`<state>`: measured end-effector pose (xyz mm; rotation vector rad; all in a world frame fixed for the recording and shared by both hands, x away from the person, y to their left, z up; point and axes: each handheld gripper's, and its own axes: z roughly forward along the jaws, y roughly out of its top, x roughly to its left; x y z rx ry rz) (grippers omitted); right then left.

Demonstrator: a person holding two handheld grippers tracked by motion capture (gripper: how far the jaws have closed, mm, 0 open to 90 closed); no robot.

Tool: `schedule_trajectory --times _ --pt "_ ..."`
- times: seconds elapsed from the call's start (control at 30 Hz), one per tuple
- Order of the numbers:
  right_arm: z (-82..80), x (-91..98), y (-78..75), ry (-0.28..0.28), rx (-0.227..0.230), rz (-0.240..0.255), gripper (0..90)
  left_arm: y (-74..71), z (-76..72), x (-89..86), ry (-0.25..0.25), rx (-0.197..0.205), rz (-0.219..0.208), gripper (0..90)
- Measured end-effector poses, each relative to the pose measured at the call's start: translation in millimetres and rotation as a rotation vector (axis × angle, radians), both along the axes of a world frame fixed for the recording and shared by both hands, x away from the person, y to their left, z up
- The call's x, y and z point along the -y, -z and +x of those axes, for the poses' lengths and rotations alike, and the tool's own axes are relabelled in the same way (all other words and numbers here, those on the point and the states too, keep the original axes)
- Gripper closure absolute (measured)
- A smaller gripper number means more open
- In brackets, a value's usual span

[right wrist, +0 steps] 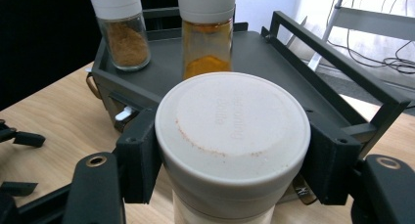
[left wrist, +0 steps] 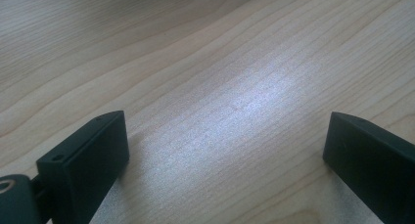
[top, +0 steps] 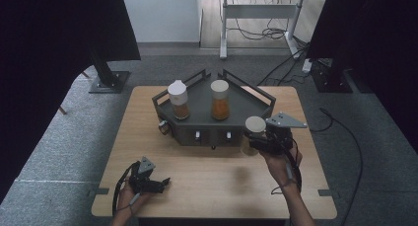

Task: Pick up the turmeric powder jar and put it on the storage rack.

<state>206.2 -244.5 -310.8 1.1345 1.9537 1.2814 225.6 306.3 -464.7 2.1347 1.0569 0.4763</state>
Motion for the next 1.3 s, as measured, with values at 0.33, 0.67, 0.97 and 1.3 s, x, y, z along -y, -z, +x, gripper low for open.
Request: schedule_trajectory --times 0.33,0.67,0.97,1.3 --pt "10.9 -2.2 -11.2 0.012 0.015 0.016 33.1 0.0 0.1 -0.1 0.001 0.000 0.000 2.8" --pt "26.3 -5.9 -23.8 0.029 0.026 0.023 33.0 -0.1 0.2 -0.1 0.002 0.000 0.000 2.8" --pt "46.2 -8.2 -30.0 0.037 0.041 0.026 33.1 -0.1 0.5 -0.3 0.003 -0.002 -0.001 2.8" --pt "70.2 -16.4 -32.3 0.075 0.054 0.004 33.1 -0.3 0.8 -0.5 0.006 -0.001 0.002 2.8"
